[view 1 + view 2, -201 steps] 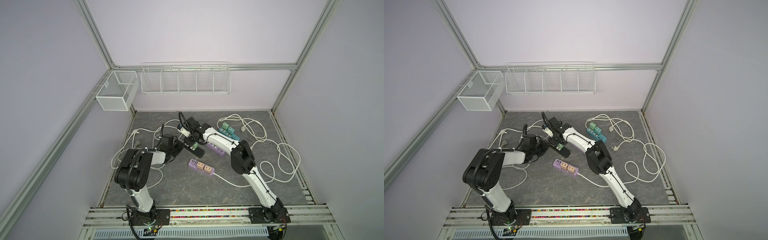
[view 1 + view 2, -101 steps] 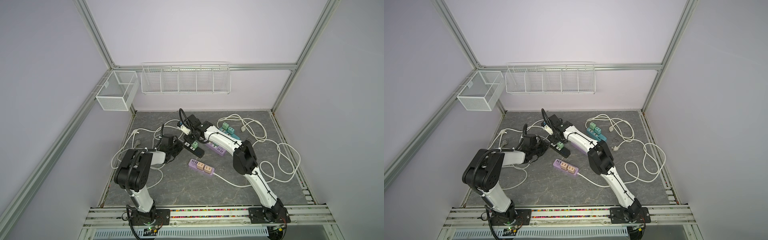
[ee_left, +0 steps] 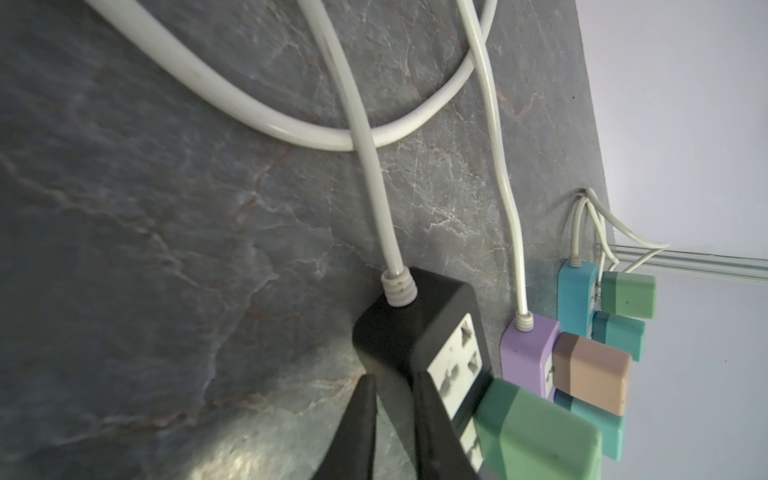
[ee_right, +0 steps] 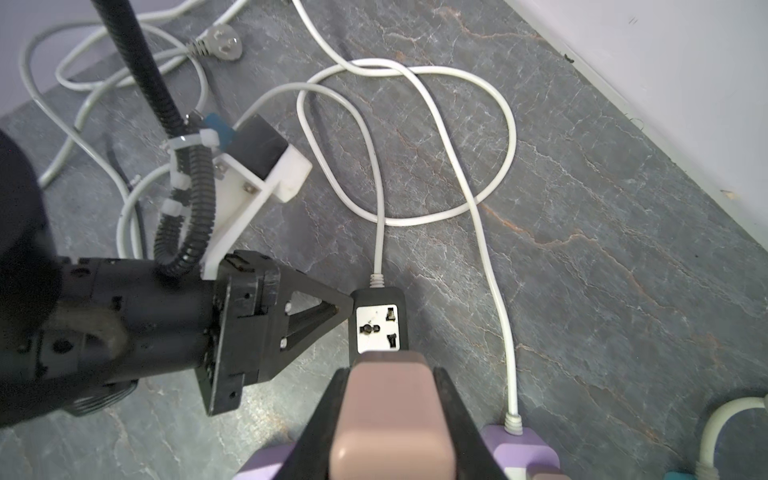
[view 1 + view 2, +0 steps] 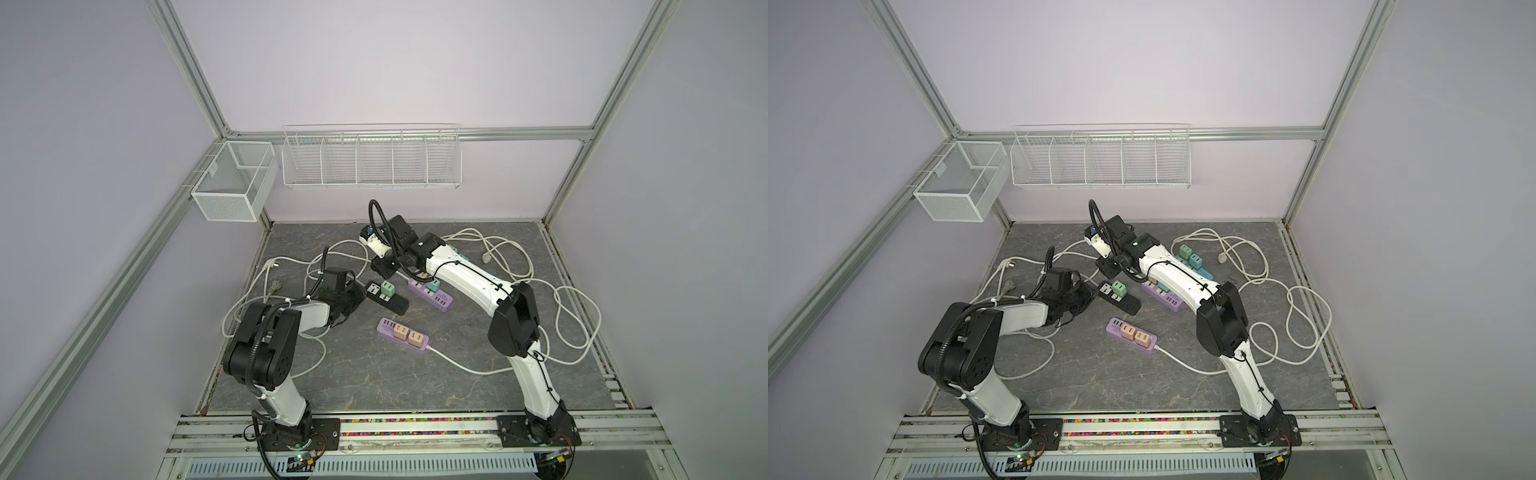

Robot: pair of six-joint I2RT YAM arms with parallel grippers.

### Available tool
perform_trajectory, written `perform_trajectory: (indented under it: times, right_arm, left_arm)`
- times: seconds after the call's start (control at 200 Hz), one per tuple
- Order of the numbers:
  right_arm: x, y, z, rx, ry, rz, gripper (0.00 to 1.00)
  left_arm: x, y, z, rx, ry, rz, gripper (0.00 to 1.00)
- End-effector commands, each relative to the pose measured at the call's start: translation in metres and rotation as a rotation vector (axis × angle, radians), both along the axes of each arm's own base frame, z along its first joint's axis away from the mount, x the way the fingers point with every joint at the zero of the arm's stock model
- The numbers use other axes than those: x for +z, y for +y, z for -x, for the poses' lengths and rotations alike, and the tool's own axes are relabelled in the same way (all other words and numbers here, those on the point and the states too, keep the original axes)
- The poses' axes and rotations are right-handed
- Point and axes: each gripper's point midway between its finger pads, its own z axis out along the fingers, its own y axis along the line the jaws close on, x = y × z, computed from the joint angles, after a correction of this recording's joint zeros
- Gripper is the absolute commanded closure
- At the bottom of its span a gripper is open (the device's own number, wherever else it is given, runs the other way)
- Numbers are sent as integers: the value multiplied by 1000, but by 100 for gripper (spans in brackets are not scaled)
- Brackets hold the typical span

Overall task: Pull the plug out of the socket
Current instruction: 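Pull the pink adapter up off the black strip with the right gripper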

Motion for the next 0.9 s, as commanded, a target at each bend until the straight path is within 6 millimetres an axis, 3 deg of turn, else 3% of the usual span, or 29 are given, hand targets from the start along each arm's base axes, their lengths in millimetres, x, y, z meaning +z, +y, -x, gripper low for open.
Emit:
perform_trajectory:
  times: [0.0, 0.185, 0.43, 0.7, 0.895]
  right_arm:
    - [28, -5, 6, -40, 13, -107, 80]
    - [33, -7, 23, -82, 112, -201, 80]
    - [23, 1, 37, -163, 250, -336, 80]
    - [-8, 33, 47, -221, 319, -413, 81]
    - [-29, 68, 58, -237, 340, -438, 80]
  left_arm:
    - [16, 8, 2, 8, -13, -48, 79]
    - [46, 16, 11, 19, -72, -64, 76]
    - [80, 50, 44, 64, -118, -197, 71]
    - [108, 86, 84, 127, -176, -299, 68]
    - [120, 100, 109, 146, -194, -333, 66]
